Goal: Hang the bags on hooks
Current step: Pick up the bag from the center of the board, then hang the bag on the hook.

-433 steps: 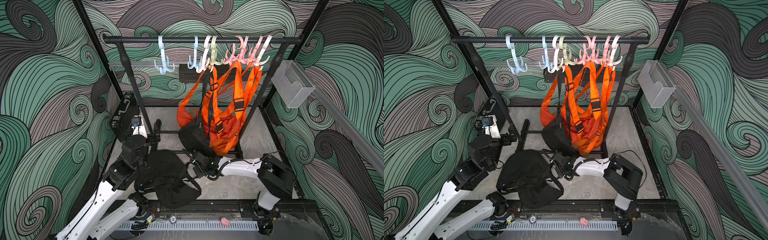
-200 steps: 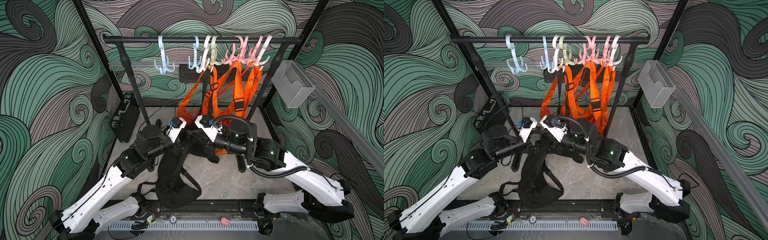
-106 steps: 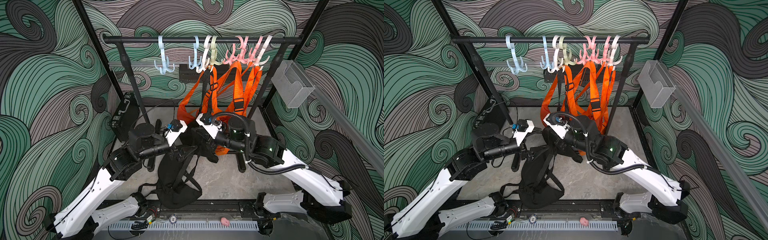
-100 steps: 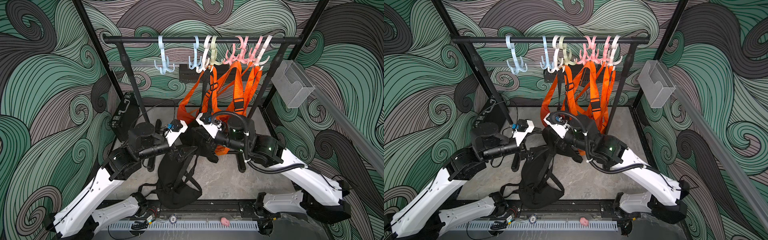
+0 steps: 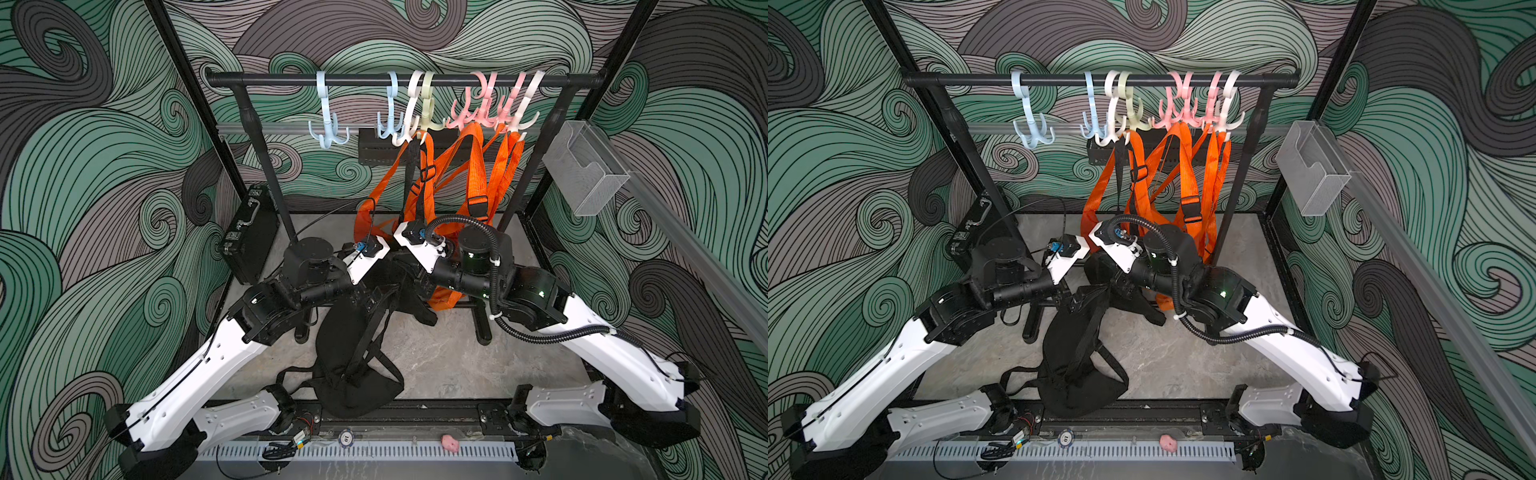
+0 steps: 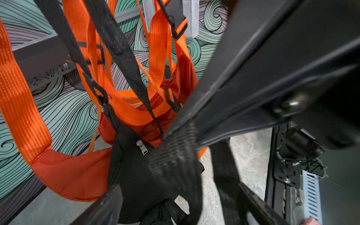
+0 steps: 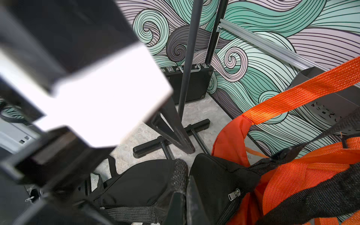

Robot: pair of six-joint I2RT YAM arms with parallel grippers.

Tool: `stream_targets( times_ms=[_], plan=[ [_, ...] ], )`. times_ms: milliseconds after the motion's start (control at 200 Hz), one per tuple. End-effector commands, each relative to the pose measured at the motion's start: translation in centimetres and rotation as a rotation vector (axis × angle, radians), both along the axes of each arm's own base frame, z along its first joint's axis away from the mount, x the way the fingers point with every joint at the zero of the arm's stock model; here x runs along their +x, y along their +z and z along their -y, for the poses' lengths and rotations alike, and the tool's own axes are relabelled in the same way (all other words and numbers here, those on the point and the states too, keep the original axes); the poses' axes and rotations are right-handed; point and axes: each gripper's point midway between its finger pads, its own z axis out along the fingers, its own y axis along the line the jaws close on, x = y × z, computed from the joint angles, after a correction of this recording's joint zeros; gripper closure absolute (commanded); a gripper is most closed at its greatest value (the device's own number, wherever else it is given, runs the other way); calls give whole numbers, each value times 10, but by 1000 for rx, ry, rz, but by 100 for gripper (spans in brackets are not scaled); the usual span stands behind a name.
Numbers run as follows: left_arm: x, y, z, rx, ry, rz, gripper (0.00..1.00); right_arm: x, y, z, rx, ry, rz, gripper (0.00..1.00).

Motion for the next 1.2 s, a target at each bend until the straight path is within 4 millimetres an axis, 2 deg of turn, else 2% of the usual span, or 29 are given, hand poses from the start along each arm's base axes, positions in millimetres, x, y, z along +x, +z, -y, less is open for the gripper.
stream_targets(
  times_ms=[0,85,265,340,410,485,565,615,760,841,1036,1091,1101,1136,1166,1196],
  plan=[
    [16,25,-7,-54,93,92,16,-14,24,8,58,40,35,100],
    [21,31,-9,-64,119,116,27,-18,22,8,52,56,27,100],
    [30,43,-18,-80,190,170,63,-23,27,14,71,67,38,100],
    [31,52,-25,-87,216,207,72,-24,30,18,65,63,50,100],
    [32,59,-30,-84,233,234,89,-27,33,18,62,76,54,100],
    [34,64,-31,-77,240,249,100,-31,38,17,73,99,57,100],
    [37,70,-36,-66,269,267,100,-30,44,19,81,94,74,100],
    [40,81,-44,-68,315,300,100,-28,51,20,87,83,91,100],
    [54,129,-75,-120,498,385,100,-18,88,15,124,64,143,100],
    [64,152,-84,-123,565,393,100,-10,112,7,138,52,172,100],
    [91,192,-91,-114,658,394,100,18,168,-3,202,-46,257,100],
    [100,200,-90,-111,671,385,100,25,181,-6,221,-71,278,100],
    [103,196,-89,-99,672,377,100,27,183,-6,223,-74,280,100],
    [104,204,-91,-102,674,378,100,30,190,-7,234,-83,293,100],
    [117,199,-84,-76,677,362,100,38,188,-12,225,-93,291,100],
    [122,200,-82,-73,681,358,100,41,197,-9,243,-109,307,100]
  ],
)
